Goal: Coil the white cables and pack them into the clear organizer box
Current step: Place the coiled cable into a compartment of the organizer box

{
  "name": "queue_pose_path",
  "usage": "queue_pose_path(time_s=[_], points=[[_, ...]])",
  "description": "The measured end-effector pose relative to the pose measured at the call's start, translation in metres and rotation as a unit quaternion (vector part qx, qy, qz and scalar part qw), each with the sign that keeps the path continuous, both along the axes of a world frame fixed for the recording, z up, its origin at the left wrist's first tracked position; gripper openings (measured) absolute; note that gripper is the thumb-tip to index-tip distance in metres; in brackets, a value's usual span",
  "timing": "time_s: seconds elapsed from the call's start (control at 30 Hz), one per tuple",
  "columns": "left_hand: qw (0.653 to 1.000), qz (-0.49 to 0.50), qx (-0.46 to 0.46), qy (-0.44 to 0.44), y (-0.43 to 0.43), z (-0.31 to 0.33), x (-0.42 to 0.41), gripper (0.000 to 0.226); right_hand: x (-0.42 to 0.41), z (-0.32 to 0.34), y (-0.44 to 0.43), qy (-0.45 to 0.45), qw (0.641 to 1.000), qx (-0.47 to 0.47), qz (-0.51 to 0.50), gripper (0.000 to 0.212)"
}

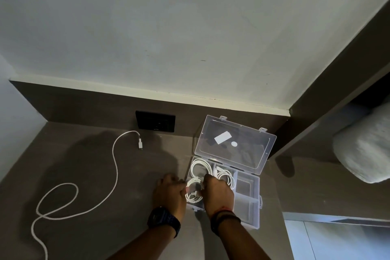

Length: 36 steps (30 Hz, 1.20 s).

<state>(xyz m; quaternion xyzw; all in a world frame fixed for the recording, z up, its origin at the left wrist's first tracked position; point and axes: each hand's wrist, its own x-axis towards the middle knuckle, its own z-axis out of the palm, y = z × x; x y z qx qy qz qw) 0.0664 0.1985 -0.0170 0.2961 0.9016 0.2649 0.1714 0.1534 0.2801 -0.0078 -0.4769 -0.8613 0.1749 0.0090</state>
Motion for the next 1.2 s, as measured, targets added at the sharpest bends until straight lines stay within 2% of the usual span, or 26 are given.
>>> queue_pose_path(time_s=[0.07, 0.13, 0.2, 0.23, 0.3, 0.37, 0.4, 0.47, 0.5, 0.6, 0.67, 0.7, 0.77, 0.83, 0.9, 1.0, 1.07, 1.13, 1.2], points=[[0.993, -0.091, -0.036, 0.069, -0.003, 0.001, -0.002, 0.013, 0.000, 0.001, 0.000, -0.022, 1.000, 0.003, 0.021, 0.010], [0.966, -0.198, -0.074, 0.150, -0.007, 0.004, -0.001, 0.019, 0.000, 0.001, 0.000, -0.033, 0.999, 0.006, 0.038, 0.011], [0.938, -0.233, -0.092, 0.238, -0.005, 0.003, 0.000, 0.026, 0.001, 0.002, 0.001, -0.035, 0.998, 0.007, 0.050, 0.010], [0.935, -0.228, -0.091, 0.255, -0.002, 0.005, 0.001, 0.025, 0.001, 0.001, 0.001, -0.036, 0.998, 0.010, 0.054, 0.011], [0.947, -0.213, -0.096, 0.221, 0.002, 0.009, 0.002, 0.036, 0.001, 0.001, 0.001, -0.041, 0.997, 0.015, 0.066, 0.014], [0.943, -0.243, -0.113, 0.197, 0.006, 0.012, 0.001, 0.056, 0.002, 0.002, 0.001, -0.049, 0.996, 0.018, 0.079, 0.016], [0.940, -0.250, -0.113, 0.205, 0.007, 0.012, 0.001, 0.060, 0.002, 0.002, 0.001, -0.054, 0.995, 0.023, 0.086, 0.017], [0.935, -0.260, -0.075, 0.228, 0.008, 0.018, -0.005, 0.054, 0.002, 0.004, 0.002, -0.072, 0.992, 0.035, 0.100, 0.018], [0.930, -0.270, -0.066, 0.242, 0.007, 0.023, -0.008, 0.043, 0.003, 0.004, 0.002, -0.082, 0.990, 0.043, 0.107, 0.019], [0.890, -0.335, -0.069, 0.302, 0.003, 0.024, -0.018, 0.023, 0.004, 0.007, 0.000, -0.108, 0.986, 0.040, 0.121, 0.018], [0.874, -0.350, -0.069, 0.329, 0.000, 0.019, -0.020, 0.012, 0.003, 0.015, -0.004, -0.124, 0.983, 0.050, 0.129, 0.007], [0.870, -0.354, -0.067, 0.335, 0.000, 0.017, -0.019, 0.011, 0.003, 0.017, -0.004, -0.138, 0.980, 0.045, 0.139, 0.009], [0.862, -0.365, -0.057, 0.347, 0.002, 0.015, -0.018, 0.016, 0.003, 0.016, -0.006, -0.146, 0.976, 0.077, 0.145, 0.029], [0.872, -0.362, -0.077, 0.320, 0.008, 0.022, -0.020, 0.020, 0.003, 0.012, -0.005, -0.151, 0.973, 0.098, 0.142, 0.024], [0.879, -0.362, -0.132, 0.282, 0.011, 0.026, -0.022, 0.022, 0.002, 0.010, -0.004, -0.136, 0.975, 0.096, 0.146, 0.005], [0.881, -0.368, -0.196, 0.224, 0.015, 0.009, -0.020, 0.027, 0.003, 0.003, -0.001, -0.125, 0.975, 0.102, 0.156, 0.018], [0.877, -0.361, -0.226, 0.221, 0.014, 0.001, -0.016, 0.029, 0.002, 0.006, -0.001, -0.135, 0.974, 0.092, 0.159, 0.021], [0.890, -0.336, -0.218, 0.216, 0.012, -0.002, -0.015, 0.029, 0.003, 0.008, 0.002, -0.130, 0.977, 0.063, 0.158, 0.021], [0.910, -0.308, -0.165, 0.223, 0.007, 0.005, -0.014, 0.022, 0.006, 0.008, 0.003, -0.117, 0.982, 0.035, 0.148, 0.022]])
